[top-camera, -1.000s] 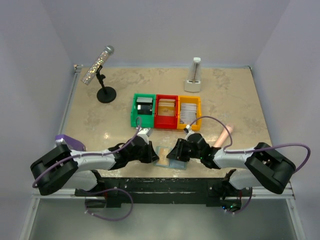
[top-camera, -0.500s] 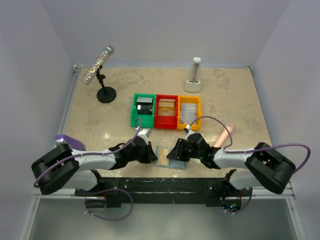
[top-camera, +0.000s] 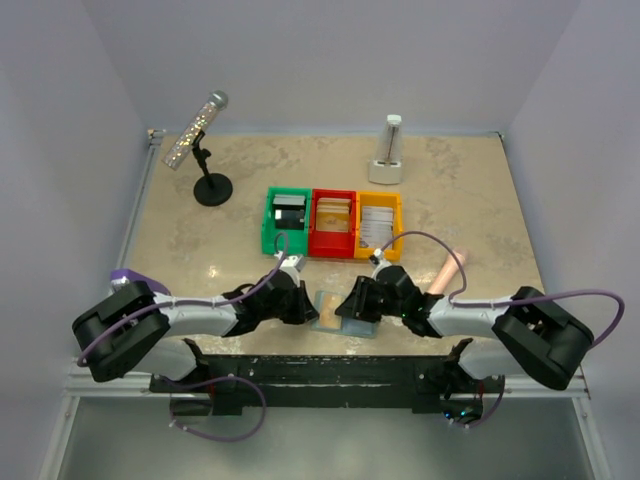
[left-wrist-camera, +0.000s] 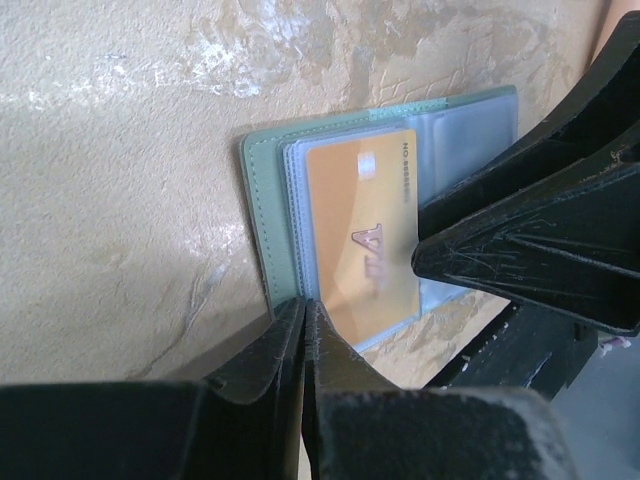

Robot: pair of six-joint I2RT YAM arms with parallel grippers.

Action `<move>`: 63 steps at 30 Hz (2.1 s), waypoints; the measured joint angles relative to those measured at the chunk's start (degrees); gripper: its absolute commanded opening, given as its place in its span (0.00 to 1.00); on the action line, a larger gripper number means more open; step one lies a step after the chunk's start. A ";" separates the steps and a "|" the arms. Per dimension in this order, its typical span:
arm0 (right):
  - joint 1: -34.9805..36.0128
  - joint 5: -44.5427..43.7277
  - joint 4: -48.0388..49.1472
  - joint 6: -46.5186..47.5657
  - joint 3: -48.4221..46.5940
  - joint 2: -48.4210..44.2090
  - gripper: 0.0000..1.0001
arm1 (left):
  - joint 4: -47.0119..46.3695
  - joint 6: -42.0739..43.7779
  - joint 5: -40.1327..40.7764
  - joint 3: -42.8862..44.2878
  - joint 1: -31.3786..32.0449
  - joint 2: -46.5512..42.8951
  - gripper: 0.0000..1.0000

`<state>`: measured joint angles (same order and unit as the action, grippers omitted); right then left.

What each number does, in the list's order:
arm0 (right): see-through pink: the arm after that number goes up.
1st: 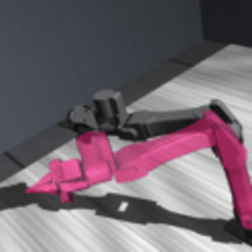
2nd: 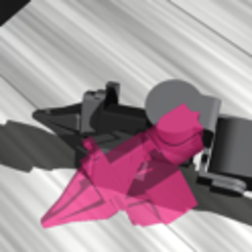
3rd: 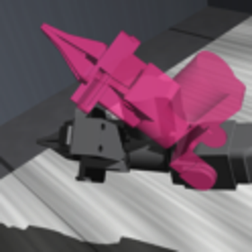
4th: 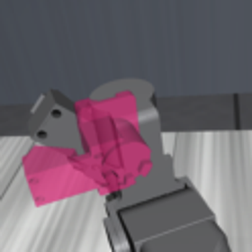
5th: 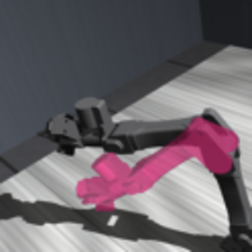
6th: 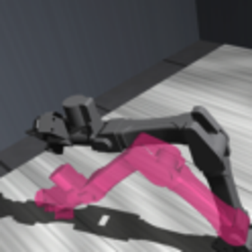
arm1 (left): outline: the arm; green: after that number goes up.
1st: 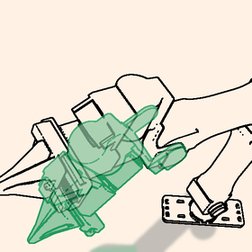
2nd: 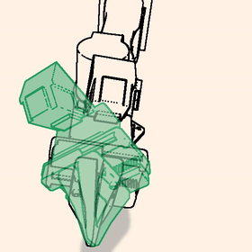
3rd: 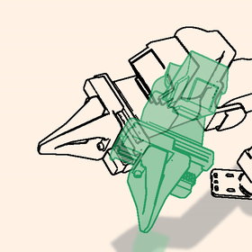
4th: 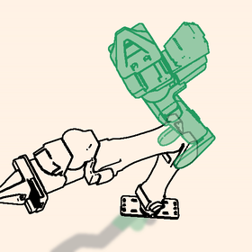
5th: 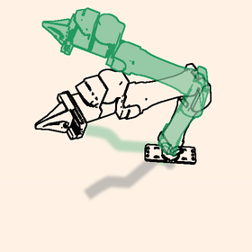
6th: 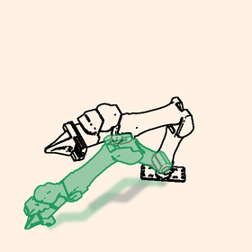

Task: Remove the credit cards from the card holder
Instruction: Remove the credit card from the card holder.

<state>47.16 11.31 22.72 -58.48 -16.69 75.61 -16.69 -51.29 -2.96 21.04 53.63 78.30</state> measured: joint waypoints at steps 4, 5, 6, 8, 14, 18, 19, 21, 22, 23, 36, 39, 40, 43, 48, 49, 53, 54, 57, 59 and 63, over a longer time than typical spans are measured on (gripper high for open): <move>-0.09 -0.07 -0.33 0.15 0.07 -0.39 0.34 | -1.05 -0.13 -0.33 0.09 -0.15 0.81 0.07; -0.09 -0.11 -0.35 0.20 0.15 -0.50 0.34 | -1.36 -0.13 -0.46 0.09 -0.22 1.03 0.06; -0.11 -0.20 -0.37 0.20 0.31 -0.72 0.34 | -1.68 -0.13 -0.59 0.09 -0.26 1.22 0.06; -0.13 -0.28 -0.44 0.24 0.55 -1.09 0.33 | -2.21 -0.15 -0.70 0.09 -0.26 1.57 0.06; -0.24 -0.72 0.96 0.13 2.21 -2.43 0.31 | -3.43 -0.17 -1.05 0.09 -0.31 2.29 0.04; -0.24 -1.29 1.38 0.02 3.19 -3.91 0.31 | -4.22 -0.22 -1.18 0.09 -0.31 2.78 0.04; -0.24 -1.31 1.44 0.00 3.39 -4.33 0.31 | -4.48 -0.24 -1.27 0.09 -0.31 2.93 0.04; -0.22 -1.44 1.64 0.02 3.87 -5.57 0.31 | -4.83 -0.26 -1.31 0.09 -0.31 3.10 0.04; -0.22 -1.49 1.57 0.02 3.93 -6.14 0.31 | -4.96 -0.26 -1.33 0.09 -0.31 3.19 0.04; -0.20 -1.51 1.62 0.02 3.96 -6.51 0.31 | -4.98 -0.33 -1.36 0.09 -0.31 3.21 0.04; -0.20 -1.77 1.53 0.13 3.96 -6.10 0.24 | -5.18 -0.39 -1.55 0.09 -0.31 3.37 0.03; -0.20 -1.77 1.68 0.11 3.93 -5.77 0.29 | -5.40 -0.37 -1.70 0.09 -0.33 3.50 0.03; -0.20 -1.79 1.73 0.09 3.96 -5.75 0.31 | -5.73 -0.42 -1.84 0.13 -0.33 3.78 0.03; -0.22 -1.92 1.73 0.20 3.93 -5.75 0.27 | -6.34 -0.39 -2.23 0.37 -0.33 4.39 0.02; -0.24 -2.43 1.55 0.46 3.93 -5.75 0.16 | -6.58 -0.39 -2.60 0.39 -0.37 4.61 0.02; -0.24 -2.60 1.46 0.48 3.93 -5.75 0.13 | -6.58 -0.39 -2.60 0.39 -0.37 4.61 0.02; -0.26 -2.84 1.09 0.68 3.93 -5.99 0.09 | -6.58 -0.39 -2.58 0.39 -0.37 4.61 0.01; -0.24 -2.82 1.05 0.76 3.93 -6.16 0.09 | -6.56 -0.39 -2.58 0.42 -0.37 4.61 0.01; -0.24 -2.78 0.52 1.14 3.93 -7.32 0.06 | -6.56 -0.42 -2.58 0.42 -0.37 4.61 0.00; -0.24 -2.75 -0.07 1.46 3.93 -8.52 0.04 | -6.51 -0.44 -2.56 0.42 -0.37 4.61 0.00; -0.20 -2.75 -1.62 2.08 3.89 -10.91 0.01 | -6.47 -0.66 -2.60 0.74 -0.37 4.94 0.00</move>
<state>46.96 8.56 21.10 -56.40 -12.80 64.71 -23.16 -51.94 -5.56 21.78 53.25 83.24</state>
